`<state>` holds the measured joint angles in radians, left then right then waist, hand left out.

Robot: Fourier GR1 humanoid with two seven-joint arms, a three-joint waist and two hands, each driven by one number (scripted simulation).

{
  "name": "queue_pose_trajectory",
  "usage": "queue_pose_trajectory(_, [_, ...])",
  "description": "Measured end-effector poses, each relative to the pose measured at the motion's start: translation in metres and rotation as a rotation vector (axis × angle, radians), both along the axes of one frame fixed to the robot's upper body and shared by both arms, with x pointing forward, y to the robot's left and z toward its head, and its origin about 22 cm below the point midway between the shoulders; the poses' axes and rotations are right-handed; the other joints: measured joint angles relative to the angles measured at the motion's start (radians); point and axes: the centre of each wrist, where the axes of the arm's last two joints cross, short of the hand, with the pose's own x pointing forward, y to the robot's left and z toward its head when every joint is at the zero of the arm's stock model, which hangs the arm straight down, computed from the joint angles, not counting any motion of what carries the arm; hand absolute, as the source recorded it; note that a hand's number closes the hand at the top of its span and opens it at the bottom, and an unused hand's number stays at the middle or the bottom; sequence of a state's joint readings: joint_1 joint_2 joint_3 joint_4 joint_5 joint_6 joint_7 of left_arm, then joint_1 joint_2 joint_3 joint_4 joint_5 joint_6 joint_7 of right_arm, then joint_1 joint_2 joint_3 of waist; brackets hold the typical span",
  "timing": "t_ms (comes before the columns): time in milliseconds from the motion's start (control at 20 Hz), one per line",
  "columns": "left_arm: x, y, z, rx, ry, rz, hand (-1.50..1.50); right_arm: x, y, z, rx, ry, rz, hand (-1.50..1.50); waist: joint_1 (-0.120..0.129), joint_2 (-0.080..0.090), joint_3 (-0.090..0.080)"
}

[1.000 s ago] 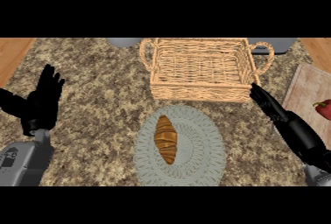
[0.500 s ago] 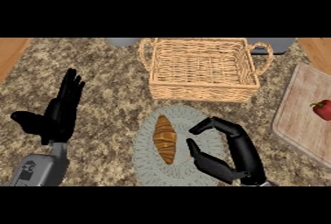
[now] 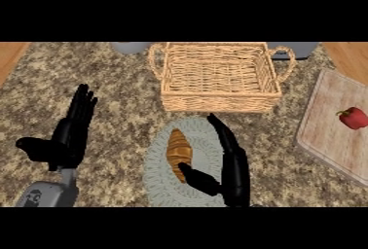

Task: Pick the croissant from the placemat and place it in the basket

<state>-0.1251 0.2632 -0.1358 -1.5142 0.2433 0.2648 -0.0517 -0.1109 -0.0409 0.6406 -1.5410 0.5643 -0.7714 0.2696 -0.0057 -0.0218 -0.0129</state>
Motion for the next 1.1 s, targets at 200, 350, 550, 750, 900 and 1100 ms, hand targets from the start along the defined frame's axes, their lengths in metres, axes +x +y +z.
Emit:
queue_pose_trajectory(200, [-0.005,0.001,-0.003,0.005,0.004,0.013,0.00,0.006,-0.011,-0.015,-0.154,0.099,-0.119,-1.50,-0.024,-0.004,-0.005])
queue_pose_trajectory(350, [-0.008,0.002,-0.003,0.011,0.004,0.021,0.00,0.007,-0.015,-0.020,-0.276,0.211,-0.142,-1.50,-0.029,-0.007,-0.007])
queue_pose_trajectory(550, [-0.010,0.000,-0.003,0.008,0.004,0.022,0.00,0.010,-0.003,-0.006,-0.403,0.358,-0.125,-1.50,-0.024,-0.008,-0.005])
queue_pose_trajectory(750, [-0.013,-0.003,-0.004,0.004,0.003,0.007,0.00,0.013,0.022,0.035,-0.471,0.447,-0.090,-1.50,-0.005,-0.005,-0.001])
queue_pose_trajectory(900, [-0.014,-0.008,-0.005,0.000,-0.005,-0.006,0.00,0.012,0.037,0.068,-0.513,0.460,-0.056,-1.50,0.007,0.001,0.003])
queue_pose_trajectory(1100, [-0.016,-0.013,-0.006,-0.006,-0.006,-0.015,0.00,0.011,0.046,0.094,-0.561,0.459,-0.039,-1.50,0.014,0.004,0.006])
